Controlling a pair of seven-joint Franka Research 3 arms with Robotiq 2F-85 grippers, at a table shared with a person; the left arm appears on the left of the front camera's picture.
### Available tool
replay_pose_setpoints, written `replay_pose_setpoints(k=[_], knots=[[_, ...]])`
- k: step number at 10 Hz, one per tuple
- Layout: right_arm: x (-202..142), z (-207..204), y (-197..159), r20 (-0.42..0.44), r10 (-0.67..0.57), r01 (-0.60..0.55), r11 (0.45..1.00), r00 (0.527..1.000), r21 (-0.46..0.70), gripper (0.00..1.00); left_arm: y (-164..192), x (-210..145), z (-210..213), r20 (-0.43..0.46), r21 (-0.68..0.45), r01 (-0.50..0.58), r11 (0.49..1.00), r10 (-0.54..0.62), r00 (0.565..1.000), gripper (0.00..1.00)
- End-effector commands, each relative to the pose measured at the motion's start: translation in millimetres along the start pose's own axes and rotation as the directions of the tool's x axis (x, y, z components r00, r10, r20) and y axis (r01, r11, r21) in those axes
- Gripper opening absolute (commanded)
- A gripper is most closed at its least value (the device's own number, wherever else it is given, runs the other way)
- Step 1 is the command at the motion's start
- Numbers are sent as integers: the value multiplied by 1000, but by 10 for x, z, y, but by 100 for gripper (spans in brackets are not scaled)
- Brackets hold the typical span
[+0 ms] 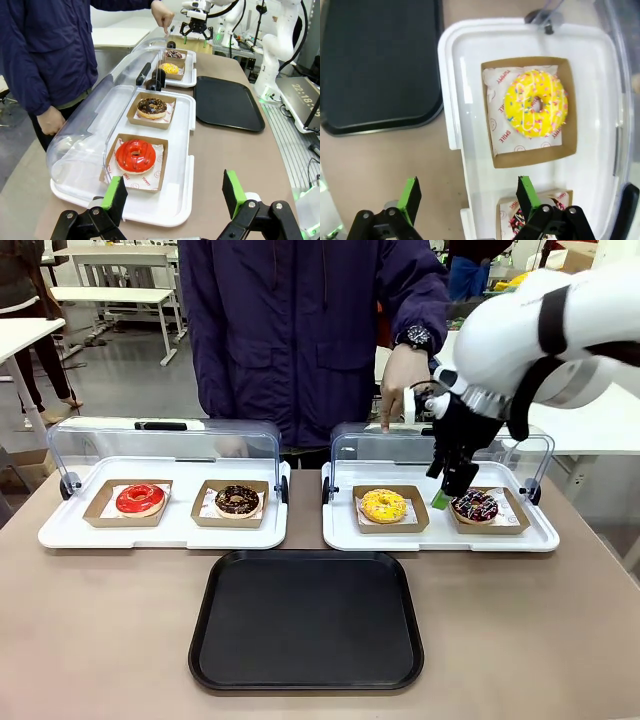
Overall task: Move the third donut from the left to the tray.
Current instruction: Pick up the Paper togo box containing the Donut indicated by the person and place it on the Handle tray.
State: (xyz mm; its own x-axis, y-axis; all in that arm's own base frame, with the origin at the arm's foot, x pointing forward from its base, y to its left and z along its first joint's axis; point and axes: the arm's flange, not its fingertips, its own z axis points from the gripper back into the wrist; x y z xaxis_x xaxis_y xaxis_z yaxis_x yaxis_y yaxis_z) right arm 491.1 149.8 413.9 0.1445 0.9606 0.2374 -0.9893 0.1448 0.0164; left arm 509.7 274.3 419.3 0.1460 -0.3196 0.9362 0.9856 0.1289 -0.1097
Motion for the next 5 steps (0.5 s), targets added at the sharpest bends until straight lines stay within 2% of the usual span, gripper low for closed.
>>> replay_pose_setpoints(k=[1, 5], knots=[[5, -131, -57, -61, 30, -32, 999, 998, -27, 100, -25, 28, -4, -8, -4, 1, 1000, -2, 1000, 100], [35, -477, -133, -85, 80, -84, 995, 993, -46, 100, -25, 28, -4, -8, -4, 1, 1000, -2, 1000, 100]])
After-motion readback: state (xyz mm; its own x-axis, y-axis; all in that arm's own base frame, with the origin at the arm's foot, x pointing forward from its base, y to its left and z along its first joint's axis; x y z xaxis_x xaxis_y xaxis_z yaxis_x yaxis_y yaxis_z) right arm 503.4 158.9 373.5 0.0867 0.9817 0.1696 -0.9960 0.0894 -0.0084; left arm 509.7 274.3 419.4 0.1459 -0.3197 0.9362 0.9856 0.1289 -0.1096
